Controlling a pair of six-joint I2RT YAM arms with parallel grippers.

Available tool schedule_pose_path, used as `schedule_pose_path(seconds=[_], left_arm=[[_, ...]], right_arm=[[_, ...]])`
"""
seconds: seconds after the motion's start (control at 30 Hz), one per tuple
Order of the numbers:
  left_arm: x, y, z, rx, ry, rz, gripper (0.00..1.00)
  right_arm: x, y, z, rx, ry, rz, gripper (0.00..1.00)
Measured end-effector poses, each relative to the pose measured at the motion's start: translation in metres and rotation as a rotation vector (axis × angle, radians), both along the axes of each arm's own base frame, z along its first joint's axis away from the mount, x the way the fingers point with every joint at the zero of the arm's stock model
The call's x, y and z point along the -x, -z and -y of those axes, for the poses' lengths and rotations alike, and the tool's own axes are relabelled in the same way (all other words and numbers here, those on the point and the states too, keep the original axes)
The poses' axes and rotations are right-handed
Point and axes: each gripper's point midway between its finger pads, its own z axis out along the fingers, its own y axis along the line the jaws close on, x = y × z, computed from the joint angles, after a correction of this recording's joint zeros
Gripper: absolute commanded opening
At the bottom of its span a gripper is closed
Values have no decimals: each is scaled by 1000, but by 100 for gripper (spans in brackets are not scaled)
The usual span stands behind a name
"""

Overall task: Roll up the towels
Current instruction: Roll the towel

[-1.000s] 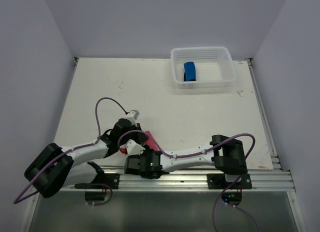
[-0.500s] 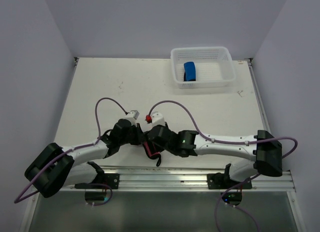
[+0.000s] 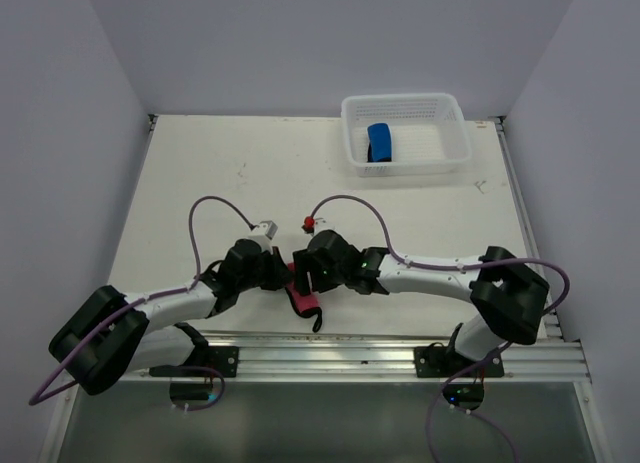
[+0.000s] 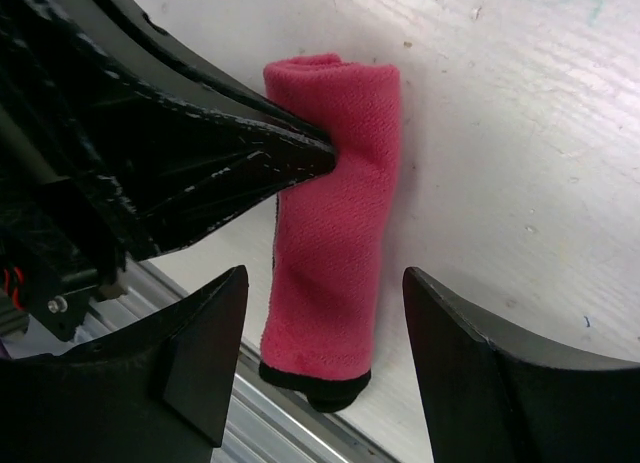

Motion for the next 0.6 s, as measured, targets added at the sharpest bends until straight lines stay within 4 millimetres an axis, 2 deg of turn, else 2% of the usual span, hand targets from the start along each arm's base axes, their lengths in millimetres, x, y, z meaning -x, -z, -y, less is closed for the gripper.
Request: schedule_pose_path(seconds=[0.27, 0.37, 0.6], left_arm=[[2, -1, -1, 14, -10, -2, 10], [3, -1, -2, 15, -10, 0, 9], [5, 0, -4, 19, -16, -1, 8]], right_arm=[[11, 43, 3, 34, -15, -79, 66], [10, 46, 2, 25, -14, -81, 65], [10, 49, -6, 5, -29, -79, 57]])
